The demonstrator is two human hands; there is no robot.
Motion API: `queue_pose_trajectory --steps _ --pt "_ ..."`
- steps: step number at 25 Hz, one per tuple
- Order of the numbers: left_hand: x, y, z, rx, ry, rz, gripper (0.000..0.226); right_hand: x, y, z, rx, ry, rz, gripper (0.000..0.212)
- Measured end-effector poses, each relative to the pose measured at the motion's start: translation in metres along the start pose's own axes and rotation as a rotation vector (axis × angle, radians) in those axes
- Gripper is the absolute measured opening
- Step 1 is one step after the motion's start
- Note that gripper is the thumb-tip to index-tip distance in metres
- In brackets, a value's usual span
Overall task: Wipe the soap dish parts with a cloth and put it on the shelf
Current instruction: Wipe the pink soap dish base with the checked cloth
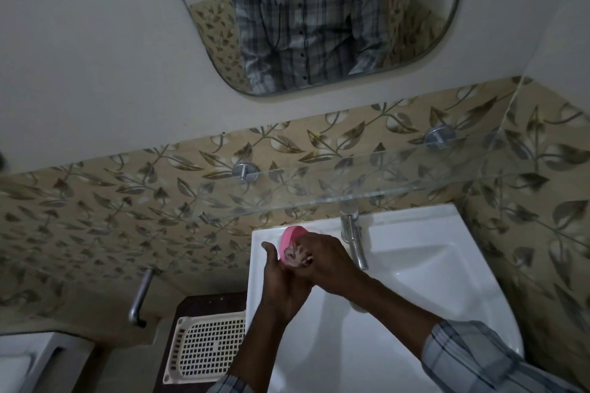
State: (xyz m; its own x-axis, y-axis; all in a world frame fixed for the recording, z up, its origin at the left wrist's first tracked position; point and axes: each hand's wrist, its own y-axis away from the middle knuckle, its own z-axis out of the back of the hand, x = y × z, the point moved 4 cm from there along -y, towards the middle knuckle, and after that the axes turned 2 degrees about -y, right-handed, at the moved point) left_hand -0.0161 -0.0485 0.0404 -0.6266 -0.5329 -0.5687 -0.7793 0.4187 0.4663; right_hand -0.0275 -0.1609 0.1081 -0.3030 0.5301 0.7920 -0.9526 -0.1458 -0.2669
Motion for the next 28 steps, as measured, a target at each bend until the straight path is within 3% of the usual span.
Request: queue_pose_trajectory --steps 2,4,8,11,13,15,19,21,23,25,27,28 --pt "-0.009 0.003 -0.004 0.022 0.045 0.207 0.093 0.002 0.016 0.003 0.074 0.150 0.302 0.040" --pt "-0.017 0.008 -0.006 0.050 -0.040 0.339 0.083 0.001 0.026 0.001 0.120 0.357 0.554 0.048" --pt "-0.015 0.012 -0.003 0.044 -0.063 0.344 0.064 -0.005 0.036 -0.011 0.228 0.373 0.354 0.045" --pt "-0.012 0.014 0.011 -0.030 0.025 0.348 0.067 -0.009 0.066 -0.009 0.228 0.363 0.525 0.055" --pt "-0.008 0.018 0.012 -0.030 0.045 0.378 0.065 -0.011 0.064 0.005 0.230 0.389 0.598 0.049" --pt "-0.005 0.017 0.006 -0.034 0.010 0.357 0.062 -0.019 0.045 0.018 0.091 0.420 0.522 0.043" --pt "-0.006 0.014 -0.017 -0.083 0.025 0.221 0.050 -0.012 0.037 -0.014 -0.127 0.237 0.098 0.041" --pt "-0.007 0.015 -0.016 -0.101 0.027 0.224 0.048 0.001 0.048 -0.028 -0.116 0.153 0.143 0.043" --pt "-0.006 0.021 -0.013 -0.067 0.052 0.254 0.052 -0.004 0.044 -0.020 -0.105 0.321 0.363 0.047" --pt "-0.006 0.023 -0.012 -0.058 0.068 0.239 0.054 -0.016 0.031 -0.004 -0.178 0.386 0.314 0.043" --pt "-0.008 0.019 -0.012 -0.061 0.123 0.212 0.054 -0.021 0.029 -0.016 -0.213 0.326 0.159 0.045" --pt "-0.010 0.016 -0.011 -0.052 0.149 0.212 0.053 -0.018 0.034 -0.029 -0.180 0.272 0.177 0.048"
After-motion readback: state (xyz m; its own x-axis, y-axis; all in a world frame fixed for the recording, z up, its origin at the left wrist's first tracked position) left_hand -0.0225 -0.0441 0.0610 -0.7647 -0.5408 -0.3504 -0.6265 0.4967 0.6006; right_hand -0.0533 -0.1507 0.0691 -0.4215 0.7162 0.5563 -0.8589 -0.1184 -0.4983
